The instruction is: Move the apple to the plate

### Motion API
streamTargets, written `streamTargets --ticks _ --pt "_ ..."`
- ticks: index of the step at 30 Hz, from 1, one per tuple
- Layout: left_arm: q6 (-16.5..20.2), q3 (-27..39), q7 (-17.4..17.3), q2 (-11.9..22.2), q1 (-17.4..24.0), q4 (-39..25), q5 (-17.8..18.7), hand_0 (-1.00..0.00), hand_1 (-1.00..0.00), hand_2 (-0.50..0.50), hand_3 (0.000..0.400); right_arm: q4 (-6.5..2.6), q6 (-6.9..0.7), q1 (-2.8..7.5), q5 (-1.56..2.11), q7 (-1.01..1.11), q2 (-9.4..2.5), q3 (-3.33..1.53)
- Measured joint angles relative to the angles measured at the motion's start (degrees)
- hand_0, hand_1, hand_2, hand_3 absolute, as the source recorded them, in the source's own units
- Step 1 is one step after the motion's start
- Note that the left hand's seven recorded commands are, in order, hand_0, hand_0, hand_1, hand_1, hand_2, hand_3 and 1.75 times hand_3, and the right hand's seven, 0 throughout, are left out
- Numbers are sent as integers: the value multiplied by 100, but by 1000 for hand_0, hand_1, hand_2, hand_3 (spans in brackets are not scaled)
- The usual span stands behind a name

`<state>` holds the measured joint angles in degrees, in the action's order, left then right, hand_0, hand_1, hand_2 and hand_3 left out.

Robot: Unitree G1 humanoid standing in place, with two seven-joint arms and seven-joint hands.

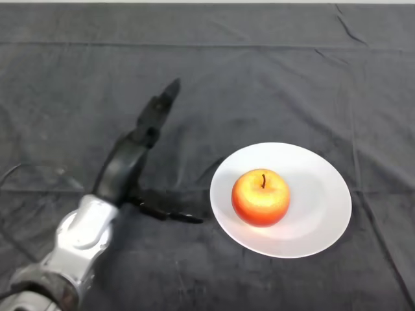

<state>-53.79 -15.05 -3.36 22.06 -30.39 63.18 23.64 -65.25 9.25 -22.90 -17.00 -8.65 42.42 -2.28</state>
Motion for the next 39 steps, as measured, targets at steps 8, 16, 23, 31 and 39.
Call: streamTargets --ticks 8,16,23,31,39 --pt "407 855 -28 154 69 25 543 0 0 0 0 -2 0 2 -2 0 0 -1" --pt "842 1505 94 168 72 142 834 0 0 0 0 -2 0 2 -2 0 -1 -2" --pt "1120 1862 153 264 78 189 942 0 0 0 0 -2 0 3 -2 0 -3 -3" --pt "1369 2310 248 517 197 226 984 0 0 0 0 -2 -1 3 -2 0 -8 -6" --pt "1538 2715 407 749 364 244 985 0 0 0 0 -2 -1 12 -3 0 -10 -10"
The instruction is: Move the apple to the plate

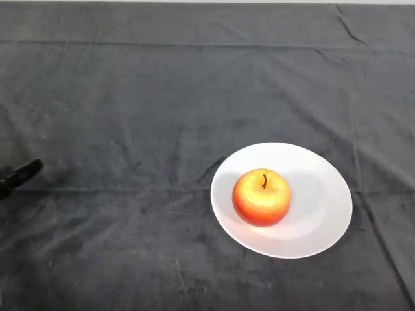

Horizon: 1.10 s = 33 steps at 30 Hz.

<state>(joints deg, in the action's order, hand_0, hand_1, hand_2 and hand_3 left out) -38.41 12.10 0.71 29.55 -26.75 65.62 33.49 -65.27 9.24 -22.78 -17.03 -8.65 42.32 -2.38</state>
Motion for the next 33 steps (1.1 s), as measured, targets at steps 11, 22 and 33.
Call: streamTargets --ticks 11,22,33 --pt "187 324 309 65 102 1 -3 0 0 0 0 0 0 6 0 0 -2 0" --pt "287 607 561 65 102 1 -56 0 0 0 0 0 0 6 0 0 -6 0" --pt "349 724 715 66 102 1 -281 0 0 0 0 0 0 7 0 0 -6 0"
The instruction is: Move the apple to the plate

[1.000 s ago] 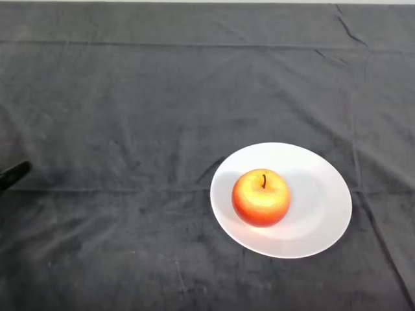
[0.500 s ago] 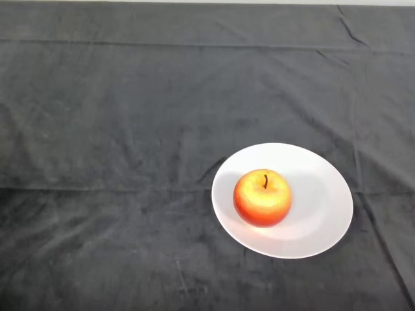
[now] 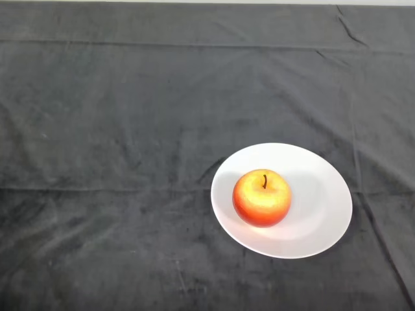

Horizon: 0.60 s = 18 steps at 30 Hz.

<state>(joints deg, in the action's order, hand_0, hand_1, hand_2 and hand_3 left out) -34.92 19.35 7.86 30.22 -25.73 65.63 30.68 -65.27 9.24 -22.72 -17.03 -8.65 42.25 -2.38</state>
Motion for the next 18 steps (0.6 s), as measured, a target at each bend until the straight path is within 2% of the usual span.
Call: streamTargets --ticks 18 --pt "44 41 101 0 0 0 -411 0 0 0 0 0 0 0 0 0 0 0"
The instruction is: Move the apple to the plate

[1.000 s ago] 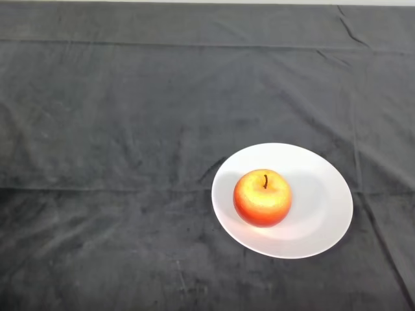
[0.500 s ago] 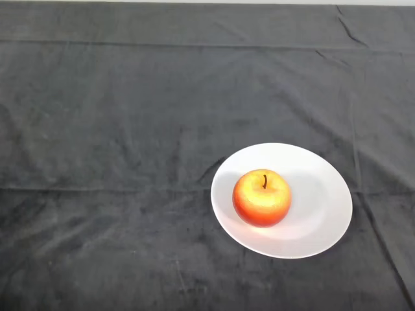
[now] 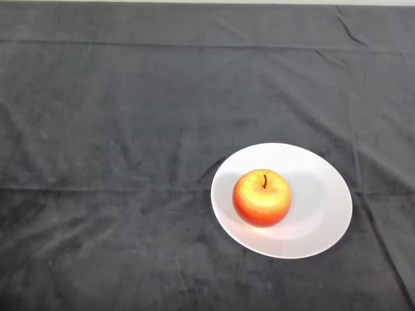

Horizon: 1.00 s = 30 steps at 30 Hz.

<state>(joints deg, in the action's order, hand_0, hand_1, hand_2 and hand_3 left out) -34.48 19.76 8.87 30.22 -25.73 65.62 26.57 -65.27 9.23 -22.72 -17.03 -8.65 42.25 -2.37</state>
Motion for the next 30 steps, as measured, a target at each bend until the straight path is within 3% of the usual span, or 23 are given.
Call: streamTargets --ticks 30 --pt "63 198 112 0 0 -1 -332 0 0 0 0 0 0 0 1 0 -1 0"
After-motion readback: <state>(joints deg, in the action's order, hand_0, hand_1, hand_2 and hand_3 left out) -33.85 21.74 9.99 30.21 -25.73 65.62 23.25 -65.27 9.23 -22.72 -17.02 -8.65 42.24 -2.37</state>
